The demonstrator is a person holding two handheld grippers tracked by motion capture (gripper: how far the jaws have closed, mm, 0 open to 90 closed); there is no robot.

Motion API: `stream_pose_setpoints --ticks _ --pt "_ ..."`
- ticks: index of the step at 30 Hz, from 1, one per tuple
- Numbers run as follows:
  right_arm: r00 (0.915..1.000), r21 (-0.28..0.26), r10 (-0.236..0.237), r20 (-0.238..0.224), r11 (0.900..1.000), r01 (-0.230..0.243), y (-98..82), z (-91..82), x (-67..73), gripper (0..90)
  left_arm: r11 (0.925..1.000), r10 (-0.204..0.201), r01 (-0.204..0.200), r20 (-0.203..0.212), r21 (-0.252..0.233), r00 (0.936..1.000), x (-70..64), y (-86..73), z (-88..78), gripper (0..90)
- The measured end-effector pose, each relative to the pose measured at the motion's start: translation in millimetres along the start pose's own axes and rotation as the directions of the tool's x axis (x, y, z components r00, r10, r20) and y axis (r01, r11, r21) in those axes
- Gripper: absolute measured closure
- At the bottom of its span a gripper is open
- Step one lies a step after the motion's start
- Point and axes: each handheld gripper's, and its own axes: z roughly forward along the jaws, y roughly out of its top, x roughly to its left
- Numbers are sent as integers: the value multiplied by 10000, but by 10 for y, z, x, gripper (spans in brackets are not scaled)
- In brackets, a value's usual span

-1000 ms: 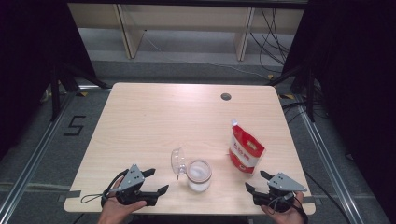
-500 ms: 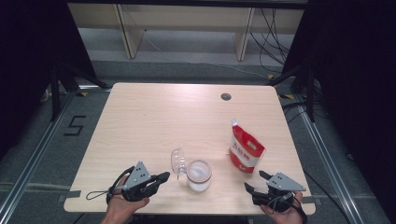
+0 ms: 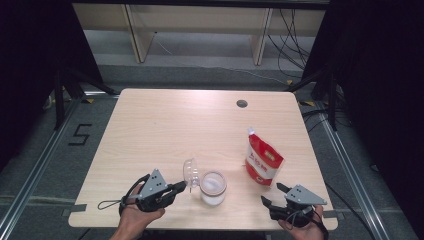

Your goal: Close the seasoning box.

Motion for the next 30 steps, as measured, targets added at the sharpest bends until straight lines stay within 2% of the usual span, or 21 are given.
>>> stream_pose_setpoints --ticks 2,4,5,6,9,10,11,15,17,18,19,20,21,23,24,26,30 --pt "10000 -34 15 -71 10000 -16 0 7 -3 297 10000 -34 34 -27 20 10000 -7 12 -10 893" --pt "9999 41 117 10 9999 -117 2 -9 2 297 9993 359 -359 19 41 9994 3 32 -16 894" --pt "9999 -6 100 76 9999 -100 2 -7 4 297 9999 123 -122 62 -70 9999 -14 31 -9 893" --pt "9996 45 270 92 9996 -270 1 -11 18 297 10000 74 -74 27 -44 10000 -24 37 -14 893" --pt "10000 -32 43 0 10000 -43 4 -5 8 299 9996 272 -272 12 -86 9996 -31 57 -18 894" --pt "10000 -27 35 -2 10000 -35 4 -3 8 299 9999 145 -145 15 -80 9999 -42 57 -12 893" --pt "10000 -27 24 2 10000 -24 4 -1 6 299 9993 368 -368 45 -71 9993 -32 63 -8 893" --pt "10000 -68 17 16 10000 -17 6 -1 9 299 9996 244 -244 31 -145 9997 -37 66 2 893" --pt "10000 -48 50 -35 10000 -50 6 0 10 299 9992 362 -359 114 -201 9993 -11 83 -7 893" --pt "10000 -48 62 -42 10000 -62 5 0 10 299 9997 121 -120 54 -213 9999 -19 89 -16 893" --pt "9999 -41 92 -42 9999 -92 5 -1 12 299 9988 426 -423 120 -265 9990 8 109 -25 893" --pt "9999 -41 106 -42 9999 -106 5 -1 12 299 9990 394 -392 68 -236 9992 6 118 -35 893" --pt "9995 25 317 10 9995 -317 4 -8 26 299 9992 197 -194 72 -347 9998 -2 120 -37 893" --pt "9994 53 353 19 9994 -353 5 -11 30 300 9992 272 -270 75 -311 9996 0 131 -53 893" --pt "10000 -42 67 -46 10000 -67 9 -3 10 301 9992 249 -247 71 -323 9997 -3 129 -52 893" --pt "9999 -50 151 -82 9999 -151 12 -6 12 301 9995 158 -155 121 -278 9998 -19 121 -42 893" --pt "9999 -58 86 -79 9999 -86 12 -4 11 301 9988 432 -427 211 -238 9988 -18 123 -31 893"
